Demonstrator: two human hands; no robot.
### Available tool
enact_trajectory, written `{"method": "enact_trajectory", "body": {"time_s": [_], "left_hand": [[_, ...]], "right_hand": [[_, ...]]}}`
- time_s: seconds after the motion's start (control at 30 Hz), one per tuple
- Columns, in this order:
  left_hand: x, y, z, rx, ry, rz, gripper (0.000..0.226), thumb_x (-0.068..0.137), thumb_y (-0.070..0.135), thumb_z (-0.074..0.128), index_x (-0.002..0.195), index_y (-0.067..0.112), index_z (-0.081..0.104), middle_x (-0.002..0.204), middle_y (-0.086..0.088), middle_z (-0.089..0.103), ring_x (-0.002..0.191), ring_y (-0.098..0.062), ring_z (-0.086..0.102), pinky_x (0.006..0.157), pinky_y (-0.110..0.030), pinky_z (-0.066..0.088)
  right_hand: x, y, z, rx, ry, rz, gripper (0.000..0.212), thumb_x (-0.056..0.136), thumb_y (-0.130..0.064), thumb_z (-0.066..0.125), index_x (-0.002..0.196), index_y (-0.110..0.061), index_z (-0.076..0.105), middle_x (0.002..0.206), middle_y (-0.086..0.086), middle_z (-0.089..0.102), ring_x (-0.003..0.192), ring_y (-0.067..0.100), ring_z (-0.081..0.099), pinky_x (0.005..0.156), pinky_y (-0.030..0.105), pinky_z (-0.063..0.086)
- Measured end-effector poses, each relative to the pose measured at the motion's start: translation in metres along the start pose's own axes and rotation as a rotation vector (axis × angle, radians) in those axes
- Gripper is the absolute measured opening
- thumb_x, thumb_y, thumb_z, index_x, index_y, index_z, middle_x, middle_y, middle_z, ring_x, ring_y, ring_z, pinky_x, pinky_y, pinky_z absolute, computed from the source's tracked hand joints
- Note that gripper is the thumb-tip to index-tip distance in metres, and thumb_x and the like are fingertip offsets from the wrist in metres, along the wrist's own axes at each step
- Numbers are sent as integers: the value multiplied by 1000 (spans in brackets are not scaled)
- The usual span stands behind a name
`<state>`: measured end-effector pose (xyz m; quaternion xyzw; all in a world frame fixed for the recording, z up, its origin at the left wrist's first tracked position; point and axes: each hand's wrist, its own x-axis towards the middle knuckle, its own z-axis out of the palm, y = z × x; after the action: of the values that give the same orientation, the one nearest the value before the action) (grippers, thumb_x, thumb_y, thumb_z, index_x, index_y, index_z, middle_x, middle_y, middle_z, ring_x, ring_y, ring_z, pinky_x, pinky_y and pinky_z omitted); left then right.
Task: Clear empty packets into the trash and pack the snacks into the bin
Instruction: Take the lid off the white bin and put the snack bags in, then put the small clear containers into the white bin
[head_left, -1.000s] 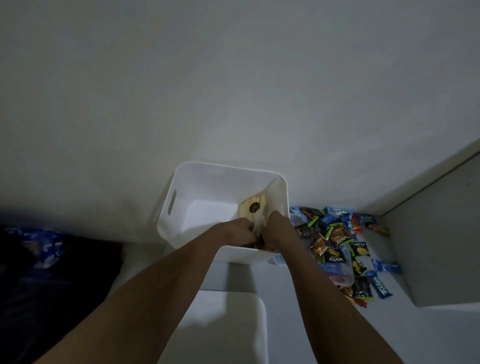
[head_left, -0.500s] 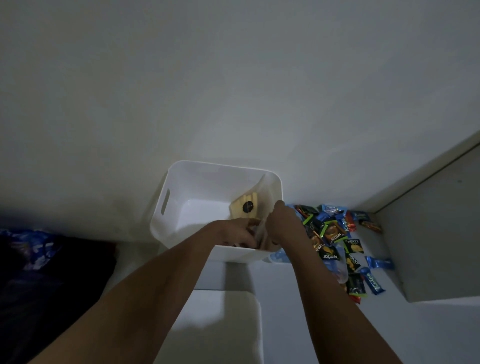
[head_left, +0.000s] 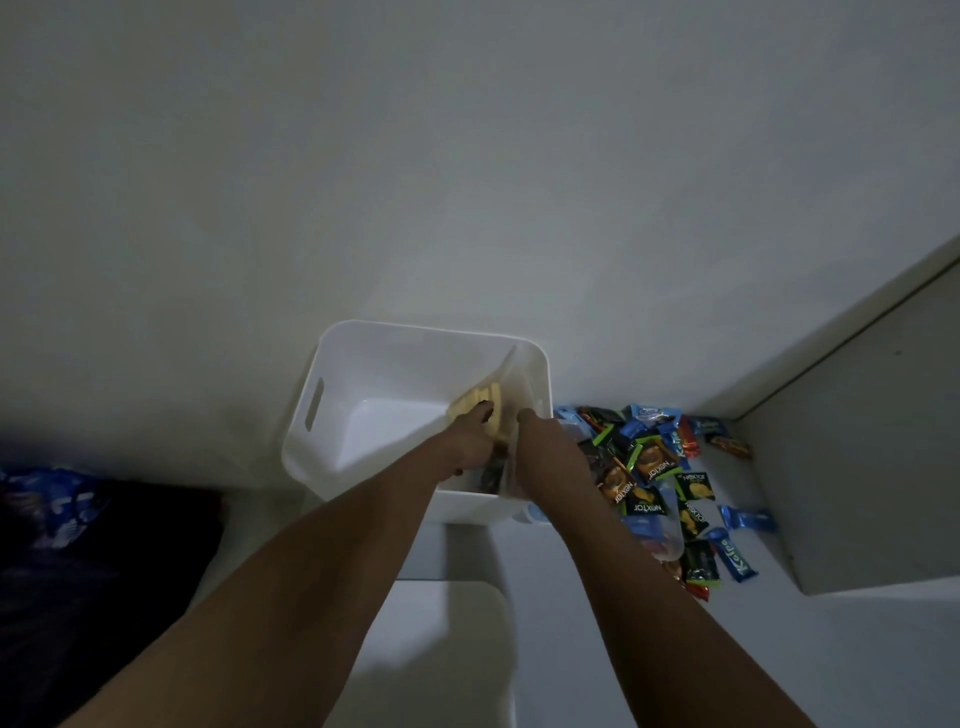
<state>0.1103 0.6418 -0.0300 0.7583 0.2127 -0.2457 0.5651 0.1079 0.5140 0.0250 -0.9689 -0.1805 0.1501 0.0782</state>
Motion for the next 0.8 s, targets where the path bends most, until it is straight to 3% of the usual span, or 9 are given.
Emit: {"method": "enact_trajectory", "body": {"time_s": [0.17, 0.23, 0.3, 0.4, 0.47, 0.57, 0.63, 0.7, 0.8], "left_hand": [[17, -3, 11, 167, 58, 0, 52, 101, 47, 46, 150, 35, 33, 152, -15, 41, 130, -40, 46, 102, -48, 44], [23, -6, 13, 146, 30, 41, 52, 104, 24, 46, 151, 37, 30, 154, -14, 36, 132, -40, 43, 105, -53, 45], [19, -5, 13, 81, 8, 6, 73, 99, -3, 45, 155, 38, 21, 156, -12, 32, 131, -39, 44, 96, -49, 52], [17, -3, 11, 104, 8, 19, 77, 94, 1, 53, 156, 33, 20, 148, -11, 42, 111, -32, 55, 70, -37, 55], [14, 2, 12, 158, 82, 74, 74, 91, 11, 63, 154, 24, 26, 145, 0, 42, 118, -31, 54, 76, -35, 55], [6, 19, 17, 196, 290, 163, 69, 84, 14, 69, 147, 12, 42, 147, -12, 47, 129, -29, 51, 101, -35, 47], [-4, 36, 23, 194, 440, 238, 60, 83, 19, 71, 139, 12, 51, 140, -14, 52, 123, -29, 55, 100, -33, 46], [-16, 58, 34, 214, 571, 341, 50, 84, 25, 71, 131, 17, 57, 135, -12, 54, 122, -30, 53, 101, -37, 46], [-31, 89, 63, 319, 685, 523, 39, 87, 30, 67, 123, 19, 61, 127, -8, 57, 120, -27, 49, 96, -41, 48]], "right_hand": [[-4, 4, 4, 7, 136, -14, 32, 96, -5, 55, 128, -7, 52, 129, 14, 48, 115, 30, 56, 88, 37, 54], [-4, 8, 6, 45, 151, -10, 34, 95, -4, 56, 129, -7, 53, 127, 14, 47, 115, 30, 55, 88, 39, 54], [-4, 14, 7, 109, 146, -12, 34, 95, -1, 52, 129, -6, 56, 126, 14, 48, 114, 31, 55, 89, 40, 53], [-5, 27, 9, 274, 179, 5, 33, 94, -1, 52, 126, -5, 60, 128, 14, 50, 113, 31, 57, 90, 37, 50], [-9, 37, 11, 382, 211, 22, 32, 95, -5, 55, 126, -6, 62, 128, 14, 53, 114, 30, 58, 87, 31, 46], [-21, 60, 12, 498, 267, 61, 27, 95, -11, 58, 120, -4, 67, 122, 16, 63, 112, 28, 61, 84, 23, 40], [-29, 82, 10, 558, 297, 95, 22, 94, -6, 56, 110, -1, 71, 110, 16, 69, 103, 27, 65, 79, 22, 45], [-33, 108, 10, 577, 294, 130, 19, 93, -2, 53, 95, 0, 72, 93, 14, 71, 85, 25, 67, 60, 21, 39], [-35, 147, 11, 559, 256, 192, 16, 94, -5, 54, 93, -3, 69, 86, 10, 68, 76, 22, 61, 57, 25, 33]]}}
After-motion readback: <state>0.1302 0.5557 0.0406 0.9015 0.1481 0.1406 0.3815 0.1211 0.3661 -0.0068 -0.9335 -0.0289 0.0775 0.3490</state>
